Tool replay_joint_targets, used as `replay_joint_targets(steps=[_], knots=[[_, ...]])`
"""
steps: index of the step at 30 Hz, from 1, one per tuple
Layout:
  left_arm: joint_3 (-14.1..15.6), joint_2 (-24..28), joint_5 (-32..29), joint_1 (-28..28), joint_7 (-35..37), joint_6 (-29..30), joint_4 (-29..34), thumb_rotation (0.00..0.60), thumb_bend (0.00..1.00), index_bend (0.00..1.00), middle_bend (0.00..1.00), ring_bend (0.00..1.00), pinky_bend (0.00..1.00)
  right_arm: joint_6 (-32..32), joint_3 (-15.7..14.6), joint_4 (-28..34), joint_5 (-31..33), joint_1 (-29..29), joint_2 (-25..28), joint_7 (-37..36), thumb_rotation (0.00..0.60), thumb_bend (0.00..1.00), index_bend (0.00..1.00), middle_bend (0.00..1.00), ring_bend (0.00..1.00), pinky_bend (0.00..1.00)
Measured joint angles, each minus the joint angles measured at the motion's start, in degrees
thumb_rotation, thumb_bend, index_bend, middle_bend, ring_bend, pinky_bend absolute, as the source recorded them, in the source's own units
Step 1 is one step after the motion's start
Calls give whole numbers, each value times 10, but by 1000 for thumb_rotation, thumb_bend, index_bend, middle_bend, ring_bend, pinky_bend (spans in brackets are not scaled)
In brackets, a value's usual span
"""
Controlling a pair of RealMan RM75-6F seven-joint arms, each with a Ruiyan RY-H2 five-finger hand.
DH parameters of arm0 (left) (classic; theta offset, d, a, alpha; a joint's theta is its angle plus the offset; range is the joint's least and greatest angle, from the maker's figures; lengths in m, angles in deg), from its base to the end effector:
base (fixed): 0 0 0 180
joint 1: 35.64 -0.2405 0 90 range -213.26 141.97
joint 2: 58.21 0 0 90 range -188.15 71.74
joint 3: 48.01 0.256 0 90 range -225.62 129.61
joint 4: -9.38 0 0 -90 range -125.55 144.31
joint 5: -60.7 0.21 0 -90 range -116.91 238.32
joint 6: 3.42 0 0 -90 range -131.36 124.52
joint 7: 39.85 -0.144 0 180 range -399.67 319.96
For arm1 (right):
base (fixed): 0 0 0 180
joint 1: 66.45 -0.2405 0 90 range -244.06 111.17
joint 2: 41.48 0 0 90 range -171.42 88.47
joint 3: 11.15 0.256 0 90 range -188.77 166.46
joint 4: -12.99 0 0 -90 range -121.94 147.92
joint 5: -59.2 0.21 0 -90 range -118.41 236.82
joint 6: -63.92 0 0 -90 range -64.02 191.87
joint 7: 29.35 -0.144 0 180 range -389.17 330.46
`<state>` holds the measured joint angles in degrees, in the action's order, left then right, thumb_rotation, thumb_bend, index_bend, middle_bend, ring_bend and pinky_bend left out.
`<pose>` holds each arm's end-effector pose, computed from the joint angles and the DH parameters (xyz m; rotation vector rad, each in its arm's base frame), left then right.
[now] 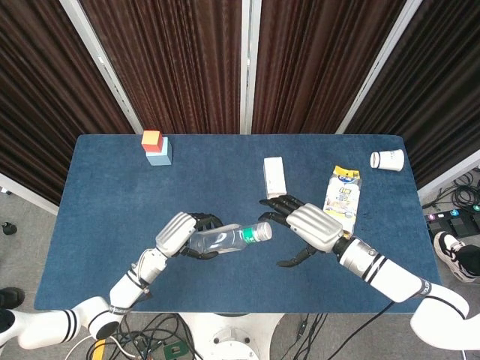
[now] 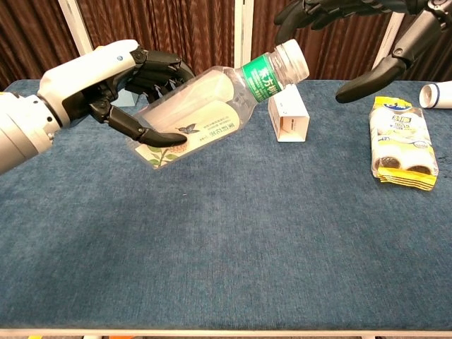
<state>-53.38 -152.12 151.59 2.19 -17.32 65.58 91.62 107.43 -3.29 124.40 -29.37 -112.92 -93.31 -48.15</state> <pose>-0.1177 0.2916 -0.0244 -1.8266 -1.3170 -1.6303 -0.0955 -0.3013 0.1112 2.2292 -1.1089 1.0711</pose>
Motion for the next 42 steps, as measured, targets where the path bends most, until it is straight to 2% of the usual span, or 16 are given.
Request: replay_joint_targets(steps=[20,31,42], knots=[[1,-2,-7,2,4,-5,-8,600,438,558,553,479,601,22,-7,23,-27,4,12,5,441,0,203,24,0,0],[2,3,1,0,0,6,1,600,438,558,553,479,601,13,-4,3,10,5,9,9,441,0,204,24,0,0],[2,0,-6,1,-2,-1,-3,600,438,558,553,479,601,20,-7,16,-8,6,13,11,443,0,204,24,0,0]])
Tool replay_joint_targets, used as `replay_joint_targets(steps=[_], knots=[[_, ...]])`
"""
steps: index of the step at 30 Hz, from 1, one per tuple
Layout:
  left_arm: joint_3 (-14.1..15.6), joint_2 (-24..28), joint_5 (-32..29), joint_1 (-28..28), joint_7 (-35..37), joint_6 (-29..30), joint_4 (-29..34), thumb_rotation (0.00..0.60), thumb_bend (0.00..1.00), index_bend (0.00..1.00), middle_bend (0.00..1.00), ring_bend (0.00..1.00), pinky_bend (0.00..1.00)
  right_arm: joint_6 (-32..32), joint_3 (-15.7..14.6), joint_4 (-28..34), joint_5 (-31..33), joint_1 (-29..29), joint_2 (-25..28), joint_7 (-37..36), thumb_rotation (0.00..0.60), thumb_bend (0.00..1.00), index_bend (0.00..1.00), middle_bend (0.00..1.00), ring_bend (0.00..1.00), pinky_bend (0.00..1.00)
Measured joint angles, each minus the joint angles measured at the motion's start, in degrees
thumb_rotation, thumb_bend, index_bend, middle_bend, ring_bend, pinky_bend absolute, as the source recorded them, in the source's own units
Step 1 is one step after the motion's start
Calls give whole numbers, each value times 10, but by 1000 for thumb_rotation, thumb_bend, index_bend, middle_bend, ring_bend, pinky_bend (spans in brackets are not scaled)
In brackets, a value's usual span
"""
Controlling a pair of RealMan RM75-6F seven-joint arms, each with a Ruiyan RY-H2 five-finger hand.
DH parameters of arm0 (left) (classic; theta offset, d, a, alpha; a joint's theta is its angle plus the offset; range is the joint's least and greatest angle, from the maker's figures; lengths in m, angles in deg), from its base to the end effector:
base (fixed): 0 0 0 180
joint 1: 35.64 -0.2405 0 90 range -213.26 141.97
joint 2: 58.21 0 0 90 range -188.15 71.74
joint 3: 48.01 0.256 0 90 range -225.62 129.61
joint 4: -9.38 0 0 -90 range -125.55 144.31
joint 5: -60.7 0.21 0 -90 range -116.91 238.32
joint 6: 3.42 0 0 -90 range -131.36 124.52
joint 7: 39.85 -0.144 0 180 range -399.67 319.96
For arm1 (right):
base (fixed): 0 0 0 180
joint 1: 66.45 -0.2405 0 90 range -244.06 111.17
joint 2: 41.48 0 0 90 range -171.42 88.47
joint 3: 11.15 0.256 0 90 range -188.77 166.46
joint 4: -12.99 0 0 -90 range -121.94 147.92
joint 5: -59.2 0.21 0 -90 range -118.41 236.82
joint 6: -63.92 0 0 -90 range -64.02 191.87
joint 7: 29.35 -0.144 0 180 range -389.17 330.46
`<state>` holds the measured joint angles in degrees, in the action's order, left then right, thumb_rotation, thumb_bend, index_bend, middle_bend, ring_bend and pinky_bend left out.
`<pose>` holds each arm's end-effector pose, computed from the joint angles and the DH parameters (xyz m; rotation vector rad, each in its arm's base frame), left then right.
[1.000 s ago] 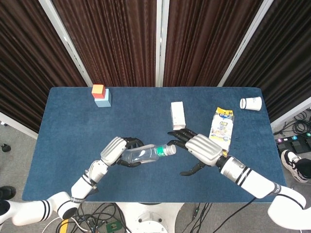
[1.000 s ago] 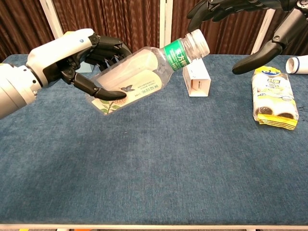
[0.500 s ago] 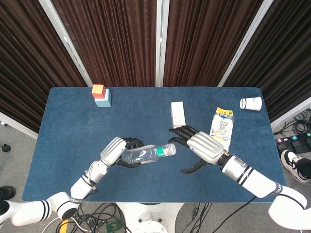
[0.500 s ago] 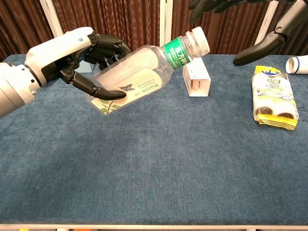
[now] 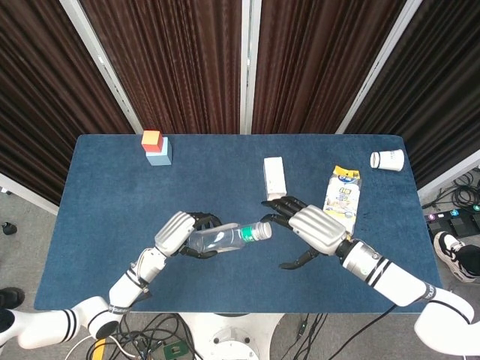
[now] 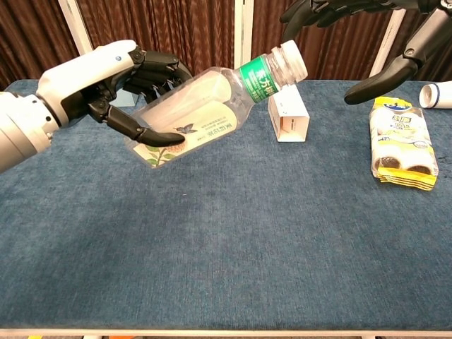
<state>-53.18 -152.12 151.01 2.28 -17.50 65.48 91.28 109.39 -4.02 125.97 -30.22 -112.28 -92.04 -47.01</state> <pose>-0.1201 0.2928 -0.0250 -1.8236 -1.3174 -1.6164 -0.0946 -0.2947 0.1167 2.2305 -1.0767 1.0868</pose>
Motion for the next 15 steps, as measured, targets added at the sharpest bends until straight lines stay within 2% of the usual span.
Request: replay_joint_targets(steps=[10,15], knots=[[-1,0,1,1,2,1,-2,600,438,559,553,479,601,13,-1,4,-11,4,3,-5,443,0,204,27,0,0],[0,1,2,0,4,2,-1,600,437,558,553,479,601,17,3,-3,9,7,0,1,444,3,204,27,0,0]])
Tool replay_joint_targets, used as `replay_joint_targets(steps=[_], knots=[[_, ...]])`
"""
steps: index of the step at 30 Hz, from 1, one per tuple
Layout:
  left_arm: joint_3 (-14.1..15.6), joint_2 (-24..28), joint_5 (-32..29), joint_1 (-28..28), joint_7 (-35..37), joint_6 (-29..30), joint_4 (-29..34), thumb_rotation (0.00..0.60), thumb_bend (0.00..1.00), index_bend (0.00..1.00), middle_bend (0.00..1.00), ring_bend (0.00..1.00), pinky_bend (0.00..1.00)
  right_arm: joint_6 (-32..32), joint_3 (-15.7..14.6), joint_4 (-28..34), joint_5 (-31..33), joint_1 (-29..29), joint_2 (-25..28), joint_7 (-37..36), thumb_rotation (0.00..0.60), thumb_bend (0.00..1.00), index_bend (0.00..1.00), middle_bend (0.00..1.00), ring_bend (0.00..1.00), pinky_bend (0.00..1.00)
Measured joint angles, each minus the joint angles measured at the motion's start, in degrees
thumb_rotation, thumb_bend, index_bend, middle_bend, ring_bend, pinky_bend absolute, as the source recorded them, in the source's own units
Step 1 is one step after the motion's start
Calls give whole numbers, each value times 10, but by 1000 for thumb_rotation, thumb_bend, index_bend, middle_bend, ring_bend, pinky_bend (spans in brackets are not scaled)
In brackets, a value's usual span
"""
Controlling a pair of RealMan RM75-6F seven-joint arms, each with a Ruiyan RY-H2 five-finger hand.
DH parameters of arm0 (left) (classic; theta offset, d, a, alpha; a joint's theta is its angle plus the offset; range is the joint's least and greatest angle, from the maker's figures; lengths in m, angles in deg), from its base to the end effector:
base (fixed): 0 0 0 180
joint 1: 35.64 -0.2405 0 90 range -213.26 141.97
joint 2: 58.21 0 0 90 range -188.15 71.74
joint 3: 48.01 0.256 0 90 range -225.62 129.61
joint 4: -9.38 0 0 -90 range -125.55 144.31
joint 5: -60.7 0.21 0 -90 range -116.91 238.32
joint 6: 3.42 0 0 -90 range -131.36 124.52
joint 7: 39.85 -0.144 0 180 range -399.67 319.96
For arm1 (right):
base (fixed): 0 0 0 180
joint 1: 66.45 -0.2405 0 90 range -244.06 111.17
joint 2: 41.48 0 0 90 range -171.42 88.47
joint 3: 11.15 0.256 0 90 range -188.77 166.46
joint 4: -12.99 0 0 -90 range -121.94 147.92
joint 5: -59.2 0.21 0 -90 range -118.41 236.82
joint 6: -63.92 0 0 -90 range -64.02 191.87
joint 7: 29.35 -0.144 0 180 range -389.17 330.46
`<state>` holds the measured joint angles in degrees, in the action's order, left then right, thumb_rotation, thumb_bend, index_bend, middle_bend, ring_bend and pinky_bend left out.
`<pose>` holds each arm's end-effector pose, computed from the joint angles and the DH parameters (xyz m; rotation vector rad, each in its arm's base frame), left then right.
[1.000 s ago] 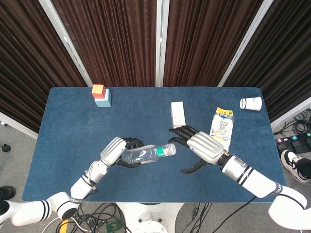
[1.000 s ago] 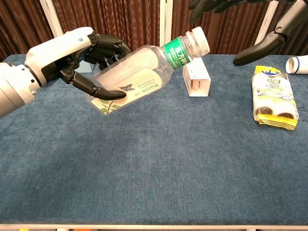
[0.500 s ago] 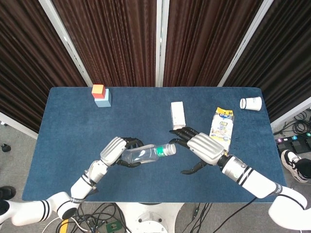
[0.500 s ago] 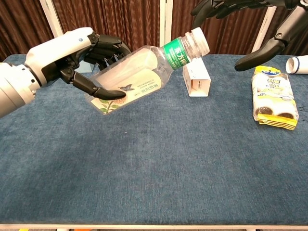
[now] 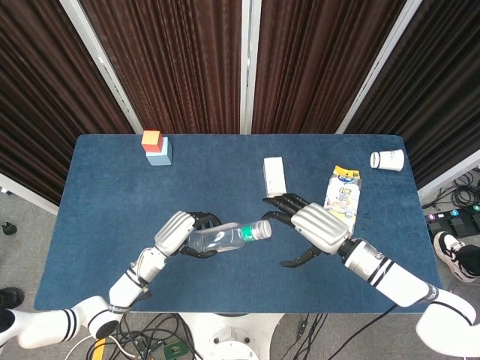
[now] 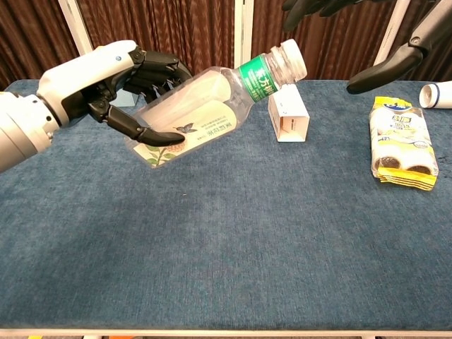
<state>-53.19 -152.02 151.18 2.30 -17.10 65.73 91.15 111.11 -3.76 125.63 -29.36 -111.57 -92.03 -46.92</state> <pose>-0.1204 0.2934 -0.0239 -1.8211 -1.3162 -1.6231 -0.0968 -0.2976 0.1215 2.1891 -1.0783 1.1174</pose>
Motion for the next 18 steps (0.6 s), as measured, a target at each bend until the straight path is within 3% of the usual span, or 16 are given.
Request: replay_joint_targets(steps=[8,18], knots=[[-3,3,-1,2,0,-1,3,600,438,558,553,479,601,-27,-2,-4,21,-7,-9,21,447,4,204,27,0,0],[0,0,-2,0,-2,-1,0,600,438,558,553,479,601,-8,-1,8,1,-1,-3,20,448,4,204,30,0,0]])
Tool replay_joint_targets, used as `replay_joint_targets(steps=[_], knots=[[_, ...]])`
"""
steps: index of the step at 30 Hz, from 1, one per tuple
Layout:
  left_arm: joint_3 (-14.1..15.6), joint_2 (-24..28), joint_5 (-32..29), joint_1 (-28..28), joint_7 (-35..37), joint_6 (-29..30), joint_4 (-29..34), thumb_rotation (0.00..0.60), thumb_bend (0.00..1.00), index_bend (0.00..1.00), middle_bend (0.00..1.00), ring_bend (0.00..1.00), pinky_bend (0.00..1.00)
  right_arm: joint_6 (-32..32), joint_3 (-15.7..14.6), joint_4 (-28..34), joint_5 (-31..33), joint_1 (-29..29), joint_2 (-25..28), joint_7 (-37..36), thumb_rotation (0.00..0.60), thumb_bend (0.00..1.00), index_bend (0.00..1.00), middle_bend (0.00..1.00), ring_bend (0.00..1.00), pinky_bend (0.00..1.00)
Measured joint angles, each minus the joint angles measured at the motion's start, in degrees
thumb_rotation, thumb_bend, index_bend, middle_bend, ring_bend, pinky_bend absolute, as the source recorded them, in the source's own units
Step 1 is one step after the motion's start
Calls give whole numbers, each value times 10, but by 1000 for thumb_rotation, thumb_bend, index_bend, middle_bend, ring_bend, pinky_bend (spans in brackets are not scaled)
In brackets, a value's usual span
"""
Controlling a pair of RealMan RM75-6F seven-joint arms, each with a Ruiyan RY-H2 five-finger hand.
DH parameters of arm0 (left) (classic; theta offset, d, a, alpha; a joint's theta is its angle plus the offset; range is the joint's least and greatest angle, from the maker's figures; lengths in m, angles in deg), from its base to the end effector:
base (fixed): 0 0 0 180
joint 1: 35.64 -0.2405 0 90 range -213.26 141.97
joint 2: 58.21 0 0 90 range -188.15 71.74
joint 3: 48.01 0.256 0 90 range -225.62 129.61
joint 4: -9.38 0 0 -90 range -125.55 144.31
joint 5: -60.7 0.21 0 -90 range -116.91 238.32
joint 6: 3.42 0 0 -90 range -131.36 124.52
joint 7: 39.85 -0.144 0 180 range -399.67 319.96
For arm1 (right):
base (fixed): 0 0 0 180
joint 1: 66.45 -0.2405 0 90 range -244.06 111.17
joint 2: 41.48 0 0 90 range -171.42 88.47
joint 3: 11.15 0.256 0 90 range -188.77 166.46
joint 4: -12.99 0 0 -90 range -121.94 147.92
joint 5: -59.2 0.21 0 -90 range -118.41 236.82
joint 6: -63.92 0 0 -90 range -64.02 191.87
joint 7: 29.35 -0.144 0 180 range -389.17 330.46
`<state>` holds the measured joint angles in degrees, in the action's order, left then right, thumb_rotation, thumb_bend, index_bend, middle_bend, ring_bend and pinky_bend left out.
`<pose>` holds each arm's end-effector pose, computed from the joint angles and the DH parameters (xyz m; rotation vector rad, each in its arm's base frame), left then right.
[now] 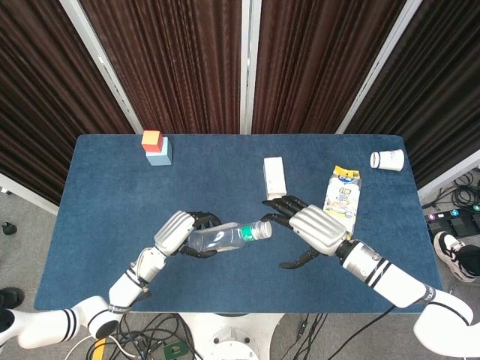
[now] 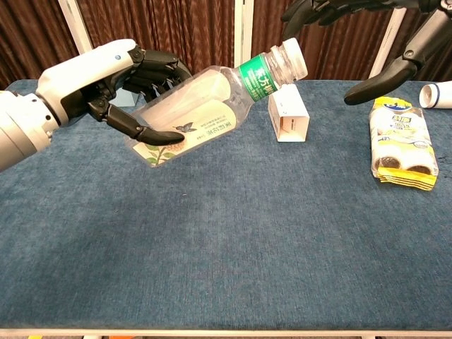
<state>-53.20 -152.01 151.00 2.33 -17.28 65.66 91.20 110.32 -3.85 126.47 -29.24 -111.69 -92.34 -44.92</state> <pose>-0.1204 0.2936 -0.0240 -1.8204 -1.3160 -1.6200 -0.0945 -0.2935 0.1171 2.2152 -1.0598 1.0976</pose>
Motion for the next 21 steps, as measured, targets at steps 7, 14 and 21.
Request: replay_joint_targets(steps=[7,14,21], knots=[[1,-1,0,-1,0,1,-1,600,437,558,553,479,601,4,-1,5,-12,2,3,-6,447,4,204,32,0,0],[1,1,2,-1,2,3,0,600,438,558,552,479,601,15,3,-5,1,6,0,-2,447,5,204,32,0,0],[-2,4,3,1,3,3,3,600,437,558,552,479,601,-12,0,-8,16,-1,-5,13,449,5,204,32,0,0]])
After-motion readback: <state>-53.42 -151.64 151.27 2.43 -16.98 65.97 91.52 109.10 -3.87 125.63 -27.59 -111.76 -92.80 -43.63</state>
